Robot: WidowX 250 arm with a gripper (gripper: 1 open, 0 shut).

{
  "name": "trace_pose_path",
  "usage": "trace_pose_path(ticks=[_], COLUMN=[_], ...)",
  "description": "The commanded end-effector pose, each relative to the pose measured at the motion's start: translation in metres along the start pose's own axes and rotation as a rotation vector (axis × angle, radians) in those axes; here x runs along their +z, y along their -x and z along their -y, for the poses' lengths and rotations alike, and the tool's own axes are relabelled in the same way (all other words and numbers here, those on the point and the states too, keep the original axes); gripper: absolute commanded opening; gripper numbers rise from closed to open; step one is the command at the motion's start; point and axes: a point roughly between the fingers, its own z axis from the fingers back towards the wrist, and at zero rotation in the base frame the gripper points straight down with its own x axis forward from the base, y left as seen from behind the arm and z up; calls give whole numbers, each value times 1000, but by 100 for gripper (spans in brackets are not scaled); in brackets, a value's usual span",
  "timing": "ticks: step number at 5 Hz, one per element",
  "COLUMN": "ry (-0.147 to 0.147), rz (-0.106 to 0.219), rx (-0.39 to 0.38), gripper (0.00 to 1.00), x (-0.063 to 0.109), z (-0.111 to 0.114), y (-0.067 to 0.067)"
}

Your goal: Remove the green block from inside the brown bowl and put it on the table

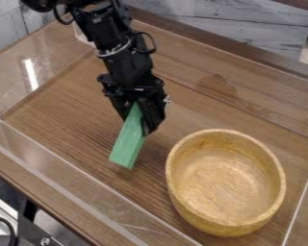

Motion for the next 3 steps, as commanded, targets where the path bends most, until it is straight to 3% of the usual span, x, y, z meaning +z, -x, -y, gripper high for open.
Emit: trace_pose_path(ticks=[1, 3], ry=[-17, -11], rz=[44, 35], rx=[-5, -2], gripper=[0, 0], x=[13, 13], z=[-5, -6], y=[-12, -13])
